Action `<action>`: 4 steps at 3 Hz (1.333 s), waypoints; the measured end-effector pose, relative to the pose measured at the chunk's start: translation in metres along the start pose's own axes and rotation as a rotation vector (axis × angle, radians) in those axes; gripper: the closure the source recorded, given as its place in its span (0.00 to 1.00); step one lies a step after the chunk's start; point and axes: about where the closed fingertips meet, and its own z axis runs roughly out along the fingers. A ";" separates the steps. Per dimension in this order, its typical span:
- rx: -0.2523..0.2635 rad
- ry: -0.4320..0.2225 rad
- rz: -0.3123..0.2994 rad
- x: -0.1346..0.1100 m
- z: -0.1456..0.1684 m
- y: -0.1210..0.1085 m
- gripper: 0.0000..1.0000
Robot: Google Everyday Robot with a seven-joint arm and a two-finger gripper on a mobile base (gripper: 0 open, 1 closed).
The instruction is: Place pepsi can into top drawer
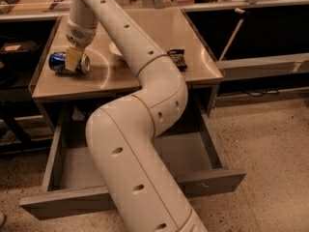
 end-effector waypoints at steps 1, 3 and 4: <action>0.000 0.000 0.000 0.000 0.000 0.000 1.00; 0.042 -0.025 0.048 0.004 -0.019 -0.006 1.00; 0.052 -0.004 0.099 0.023 -0.043 0.003 1.00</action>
Offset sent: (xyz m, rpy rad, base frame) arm -0.0151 -0.0154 0.0076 0.0092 -0.0037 -0.0290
